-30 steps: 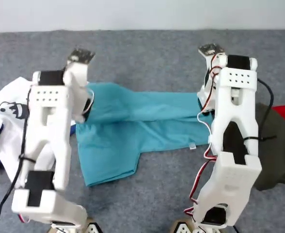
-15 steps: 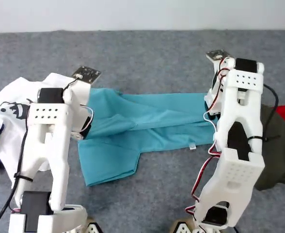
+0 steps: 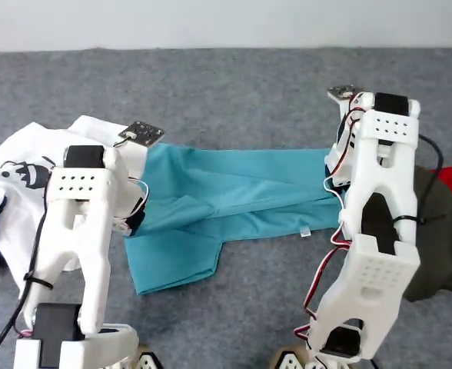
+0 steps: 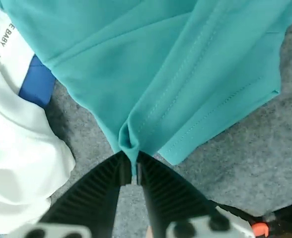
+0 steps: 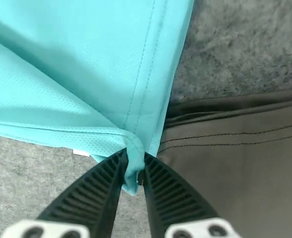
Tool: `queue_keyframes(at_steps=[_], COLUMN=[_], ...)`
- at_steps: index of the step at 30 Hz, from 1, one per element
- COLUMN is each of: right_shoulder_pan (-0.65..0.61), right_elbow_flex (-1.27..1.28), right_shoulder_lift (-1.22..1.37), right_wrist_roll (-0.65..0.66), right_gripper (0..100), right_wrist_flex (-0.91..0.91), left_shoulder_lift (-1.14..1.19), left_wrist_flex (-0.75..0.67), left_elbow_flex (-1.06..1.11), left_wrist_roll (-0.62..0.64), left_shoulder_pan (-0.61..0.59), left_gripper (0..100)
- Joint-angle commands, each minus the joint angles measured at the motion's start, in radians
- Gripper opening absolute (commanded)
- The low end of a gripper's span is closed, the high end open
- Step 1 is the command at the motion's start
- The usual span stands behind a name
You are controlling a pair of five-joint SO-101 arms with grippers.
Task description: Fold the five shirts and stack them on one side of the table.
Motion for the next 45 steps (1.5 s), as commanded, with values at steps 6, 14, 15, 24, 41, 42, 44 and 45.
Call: queue_keyframes(at_steps=[6, 14, 15, 24, 41, 42, 44, 45], right_shoulder_pan=[0.010, 0.010, 0.010, 0.010, 0.016, 0.016, 0.010, 0.010], right_elbow_flex=[0.000, 0.000, 0.000, 0.000, 0.130, 0.132, 0.132, 0.132], right_shoulder_lift=[-0.005, -0.008, -0.010, -0.013, -0.031, -0.048, -0.094, -0.120], right_wrist_roll=[0.005, 0.006, 0.006, 0.006, 0.009, 0.009, 0.009, 0.008], right_gripper=[1.1, 1.1, 1.1, 1.1, 13.8, 16.5, 20.3, 21.0], right_wrist_flex=[0.044, 0.047, 0.047, 0.047, 0.048, 0.048, 0.048, 0.048], left_shoulder_lift=[-0.051, -0.043, -0.041, -0.041, -0.051, -0.051, -0.051, -0.051], left_wrist_flex=[0.038, 0.069, 0.069, 0.063, 0.069, 0.069, 0.071, 0.074], left_elbow_flex=[0.001, 0.002, 0.004, 0.064, 0.058, 0.056, 0.056, 0.056], left_wrist_roll=[-0.009, -0.055, -0.055, -0.091, -0.101, -0.101, -0.107, -0.117], left_shoulder_pan=[-0.038, -0.117, -0.115, 0.015, 0.014, 0.014, 0.014, 0.014], left_gripper=[1, 1, 1, 1, 8, 10, 11, 11])
